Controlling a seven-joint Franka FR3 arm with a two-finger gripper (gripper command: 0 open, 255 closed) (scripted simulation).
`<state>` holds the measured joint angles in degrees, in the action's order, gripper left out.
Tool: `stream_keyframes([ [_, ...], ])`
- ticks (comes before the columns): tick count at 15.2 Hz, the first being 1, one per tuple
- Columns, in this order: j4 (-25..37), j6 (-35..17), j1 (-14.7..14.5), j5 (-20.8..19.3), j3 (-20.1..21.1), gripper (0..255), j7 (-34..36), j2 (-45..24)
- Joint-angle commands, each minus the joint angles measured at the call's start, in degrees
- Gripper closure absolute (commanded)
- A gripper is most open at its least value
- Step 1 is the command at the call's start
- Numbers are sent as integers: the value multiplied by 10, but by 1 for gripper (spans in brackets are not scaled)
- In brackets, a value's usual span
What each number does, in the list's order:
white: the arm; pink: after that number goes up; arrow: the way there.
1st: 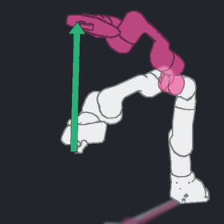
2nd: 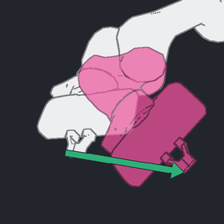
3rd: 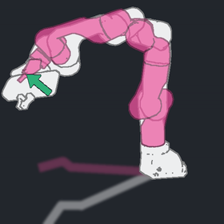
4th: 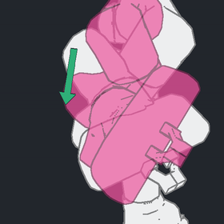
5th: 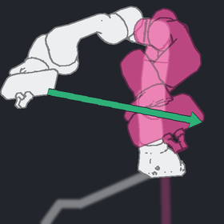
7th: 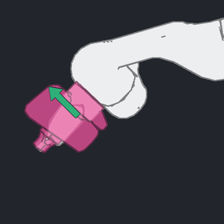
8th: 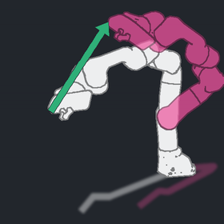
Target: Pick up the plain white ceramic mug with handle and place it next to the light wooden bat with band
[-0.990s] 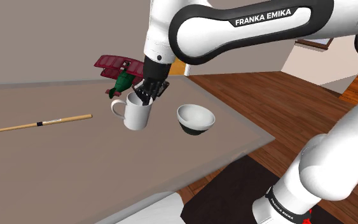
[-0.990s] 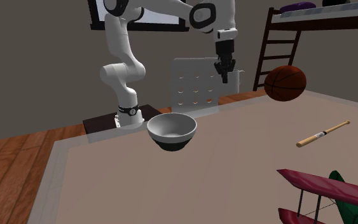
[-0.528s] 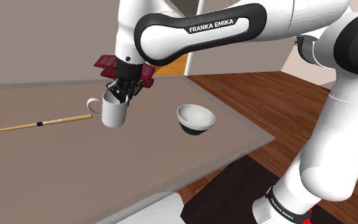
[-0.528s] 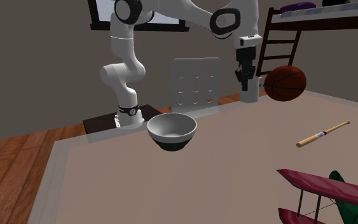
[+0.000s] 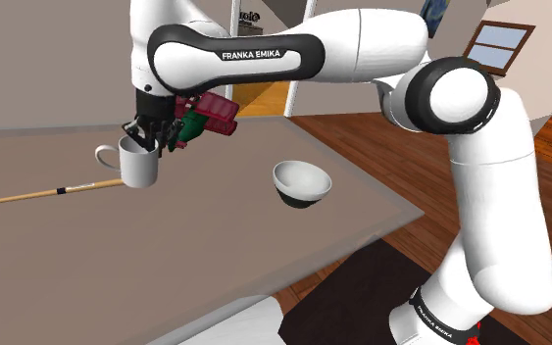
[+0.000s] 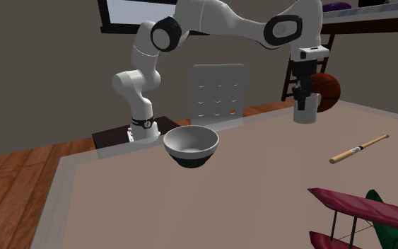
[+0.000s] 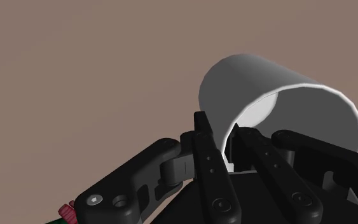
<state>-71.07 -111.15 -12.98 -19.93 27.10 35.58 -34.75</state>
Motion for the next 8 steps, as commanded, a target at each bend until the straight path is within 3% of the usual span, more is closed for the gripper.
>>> stream_keyframes([
  [1,100,32,-33,-17,-11,255,-1,-68],
  [3,253,88,-76,-30,-25,255,-18,-158],
  [8,196,43,-64,-31,-26,255,-8,-149],
])
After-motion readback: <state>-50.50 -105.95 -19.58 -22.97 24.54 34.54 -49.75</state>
